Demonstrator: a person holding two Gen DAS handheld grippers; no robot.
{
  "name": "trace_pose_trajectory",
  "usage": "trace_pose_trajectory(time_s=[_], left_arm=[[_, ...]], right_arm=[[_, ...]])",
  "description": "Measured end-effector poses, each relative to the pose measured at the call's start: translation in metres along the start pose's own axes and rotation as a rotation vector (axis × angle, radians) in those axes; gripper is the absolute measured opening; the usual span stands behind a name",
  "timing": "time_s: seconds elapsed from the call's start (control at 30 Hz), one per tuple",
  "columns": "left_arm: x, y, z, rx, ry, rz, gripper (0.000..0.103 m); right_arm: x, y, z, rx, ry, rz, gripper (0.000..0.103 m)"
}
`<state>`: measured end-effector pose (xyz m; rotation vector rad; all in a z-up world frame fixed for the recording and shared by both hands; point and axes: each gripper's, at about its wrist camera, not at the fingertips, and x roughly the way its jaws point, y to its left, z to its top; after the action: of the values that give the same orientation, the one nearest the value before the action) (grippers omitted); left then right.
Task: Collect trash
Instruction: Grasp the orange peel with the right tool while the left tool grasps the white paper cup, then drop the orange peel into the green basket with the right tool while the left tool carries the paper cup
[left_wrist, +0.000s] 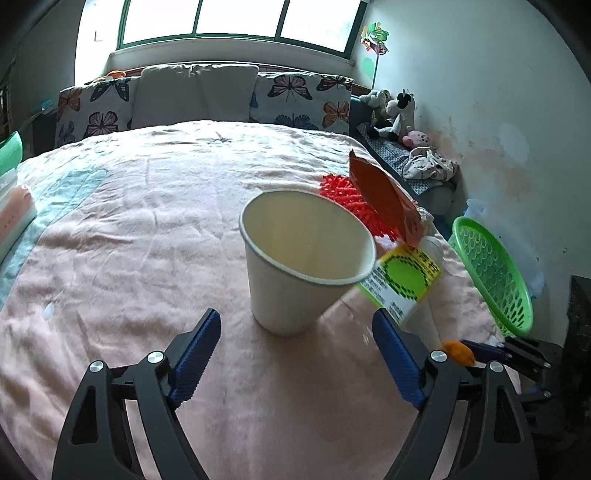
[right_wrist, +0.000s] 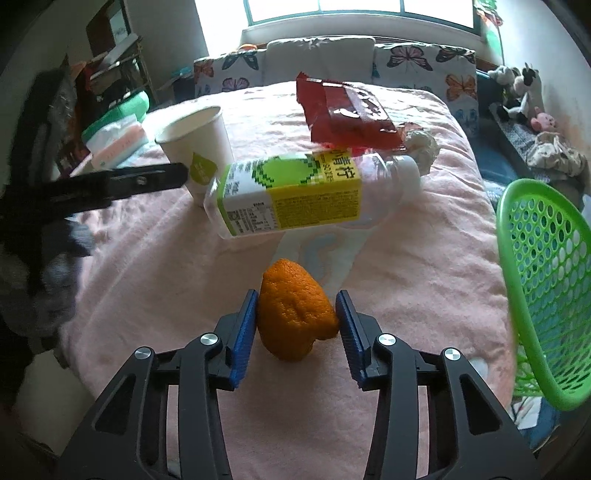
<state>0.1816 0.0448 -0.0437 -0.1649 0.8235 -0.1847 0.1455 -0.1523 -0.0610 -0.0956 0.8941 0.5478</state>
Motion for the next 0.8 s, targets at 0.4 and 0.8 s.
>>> trace_pose_trajectory(time_s=[0.4, 0.8], left_arm=[[0.015, -0.001, 0.020, 0.024, -0.050, -0.016, 0.077], [0.010, -0.005, 0.018, 0.049, -0.078, -0.033, 0.065]], right_arm=[[-0.023, -0.008, 0.004, 0.051, -0.050, 0.015, 0.043], [-0.032, -0.015, -0.002, 0.094, -0.066, 0.010, 0.043]])
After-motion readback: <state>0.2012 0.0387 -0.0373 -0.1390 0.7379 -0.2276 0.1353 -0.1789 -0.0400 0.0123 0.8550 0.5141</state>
